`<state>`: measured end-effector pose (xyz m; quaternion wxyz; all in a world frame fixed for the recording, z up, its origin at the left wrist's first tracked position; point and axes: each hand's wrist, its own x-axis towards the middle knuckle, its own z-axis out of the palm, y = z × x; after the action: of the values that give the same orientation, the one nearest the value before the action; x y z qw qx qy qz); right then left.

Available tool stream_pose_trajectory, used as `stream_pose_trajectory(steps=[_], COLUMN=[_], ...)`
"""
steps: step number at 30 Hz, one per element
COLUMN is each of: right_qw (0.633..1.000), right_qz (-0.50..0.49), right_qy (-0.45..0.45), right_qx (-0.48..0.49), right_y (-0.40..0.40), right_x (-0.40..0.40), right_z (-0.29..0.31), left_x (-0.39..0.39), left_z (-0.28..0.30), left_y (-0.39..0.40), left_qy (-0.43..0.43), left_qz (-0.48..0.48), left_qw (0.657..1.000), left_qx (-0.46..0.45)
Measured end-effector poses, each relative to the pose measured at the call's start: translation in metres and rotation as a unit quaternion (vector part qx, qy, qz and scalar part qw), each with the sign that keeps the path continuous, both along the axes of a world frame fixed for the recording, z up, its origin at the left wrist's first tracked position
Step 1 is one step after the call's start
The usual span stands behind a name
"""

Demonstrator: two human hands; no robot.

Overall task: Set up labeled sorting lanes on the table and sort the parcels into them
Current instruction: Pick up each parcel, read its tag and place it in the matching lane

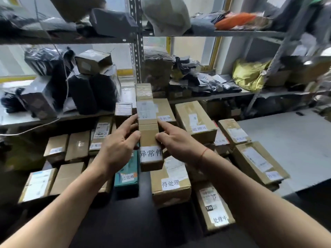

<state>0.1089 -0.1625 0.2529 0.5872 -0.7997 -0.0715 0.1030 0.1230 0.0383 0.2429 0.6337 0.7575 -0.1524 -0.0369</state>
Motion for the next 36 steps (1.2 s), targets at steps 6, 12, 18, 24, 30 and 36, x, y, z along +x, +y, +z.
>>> stream_pose_trajectory(steps=[6,12,18,24,30,36], right_qw=[0.997,0.996,0.999,0.996,0.993,0.987], right_qz=[-0.035,-0.037,0.001,-0.017,-0.011,0.003], right_qy=[-0.065,-0.082,-0.038,0.035,0.088,0.13], right_qx=[0.005,0.006,0.037,0.076,0.08,0.097], right_y=[-0.083,-0.204,-0.328,-0.407,-0.467,-0.514], right_x=[-0.005,0.01,0.023,0.041,0.078,0.127], right_z=[0.018,0.01,0.012,0.0,-0.025,-0.067], left_x=[0.003,0.004,0.019,0.058,0.095,0.137], left_z=[0.022,0.032,0.023,-0.004,-0.019,-0.056], left_y=[-0.083,-0.204,-0.317,-0.39,-0.452,-0.504], left_qy=[-0.015,-0.039,-0.046,0.005,0.063,0.168], left_qz=[-0.028,-0.029,-0.032,-0.058,-0.077,-0.084], left_qw=[0.999,0.999,0.998,0.996,0.991,0.98], left_qx=[-0.002,0.012,0.038,0.063,0.093,0.065])
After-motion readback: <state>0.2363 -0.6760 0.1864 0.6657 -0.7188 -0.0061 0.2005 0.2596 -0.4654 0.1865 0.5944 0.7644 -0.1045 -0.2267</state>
